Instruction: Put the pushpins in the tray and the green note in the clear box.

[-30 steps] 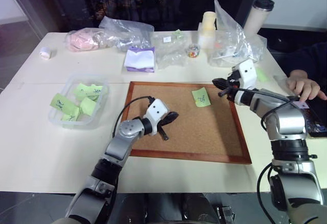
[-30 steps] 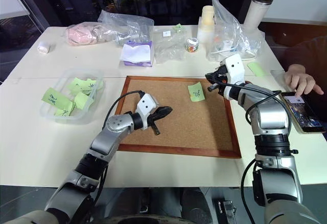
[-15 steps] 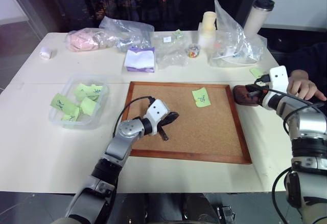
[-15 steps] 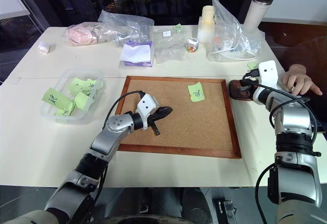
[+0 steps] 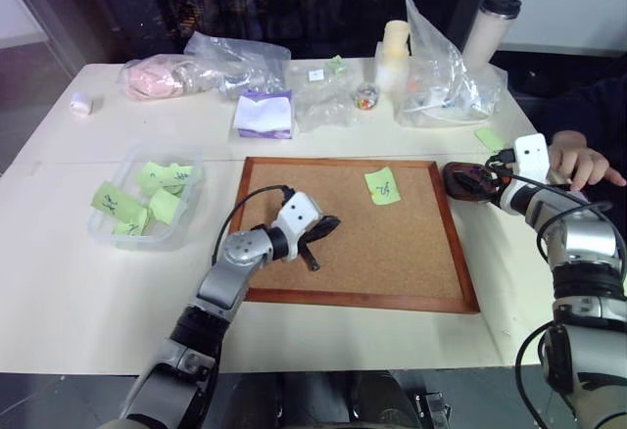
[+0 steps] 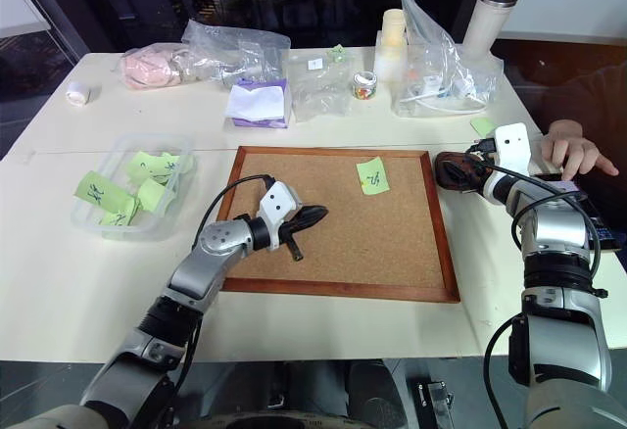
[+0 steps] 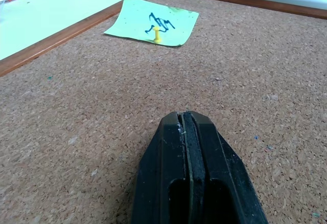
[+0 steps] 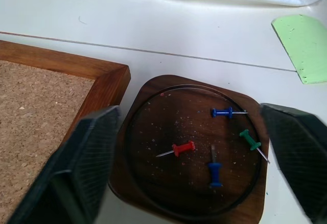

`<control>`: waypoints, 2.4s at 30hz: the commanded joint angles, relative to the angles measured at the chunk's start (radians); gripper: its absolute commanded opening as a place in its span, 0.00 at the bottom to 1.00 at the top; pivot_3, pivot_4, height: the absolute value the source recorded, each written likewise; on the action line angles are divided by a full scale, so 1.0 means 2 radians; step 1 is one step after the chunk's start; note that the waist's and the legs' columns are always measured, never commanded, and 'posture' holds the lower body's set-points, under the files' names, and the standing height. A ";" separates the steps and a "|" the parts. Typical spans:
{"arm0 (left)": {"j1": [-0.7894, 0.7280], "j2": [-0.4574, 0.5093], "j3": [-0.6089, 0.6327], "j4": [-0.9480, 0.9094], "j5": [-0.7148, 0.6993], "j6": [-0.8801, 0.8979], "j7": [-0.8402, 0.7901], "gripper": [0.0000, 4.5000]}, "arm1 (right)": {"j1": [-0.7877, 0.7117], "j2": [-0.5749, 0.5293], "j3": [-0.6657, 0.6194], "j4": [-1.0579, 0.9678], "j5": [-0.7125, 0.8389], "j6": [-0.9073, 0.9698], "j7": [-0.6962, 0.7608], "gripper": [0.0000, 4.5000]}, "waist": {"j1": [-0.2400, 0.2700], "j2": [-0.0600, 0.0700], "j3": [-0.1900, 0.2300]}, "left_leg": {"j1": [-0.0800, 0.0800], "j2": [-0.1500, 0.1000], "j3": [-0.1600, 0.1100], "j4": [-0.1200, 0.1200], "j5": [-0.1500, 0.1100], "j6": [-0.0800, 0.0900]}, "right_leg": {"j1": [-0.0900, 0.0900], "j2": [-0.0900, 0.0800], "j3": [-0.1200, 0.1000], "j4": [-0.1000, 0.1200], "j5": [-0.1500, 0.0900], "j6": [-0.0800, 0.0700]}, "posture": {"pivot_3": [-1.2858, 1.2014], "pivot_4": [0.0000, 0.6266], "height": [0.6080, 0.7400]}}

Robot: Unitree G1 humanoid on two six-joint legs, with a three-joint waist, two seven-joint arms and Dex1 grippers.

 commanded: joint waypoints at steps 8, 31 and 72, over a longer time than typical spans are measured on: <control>0.017 0.006 -0.008 0.037 0.013 0.016 0.001 0.00 | 0.030 0.026 0.015 -0.177 0.056 0.057 0.051 1.00 | 0.000 0.000 0.000 | 0.000 0.000 0.000 0.000 0.000 0.000 | 0.000 0.000 0.000 0.000 0.000 0.000 | 0.52 0.24 1.00; 0.016 0.007 0.001 0.034 0.012 0.019 0.010 0.00 | 0.048 0.114 0.118 -0.200 0.020 0.044 0.039 0.58 | 0.001 0.000 0.000 | 0.000 0.000 0.000 0.000 0.000 0.000 | 0.000 0.000 0.000 0.000 0.000 0.000 | 0.52 0.24 1.00; -0.090 -0.115 0.160 0.019 -0.169 0.183 0.104 0.15 | 0.110 0.032 0.092 -0.462 0.054 0.152 0.060 0.00 | 0.003 -0.003 -0.001 | -0.005 -0.001 -0.002 0.000 0.000 0.000 | -0.003 0.000 -0.001 -0.001 0.001 0.001 | 0.52 0.24 1.00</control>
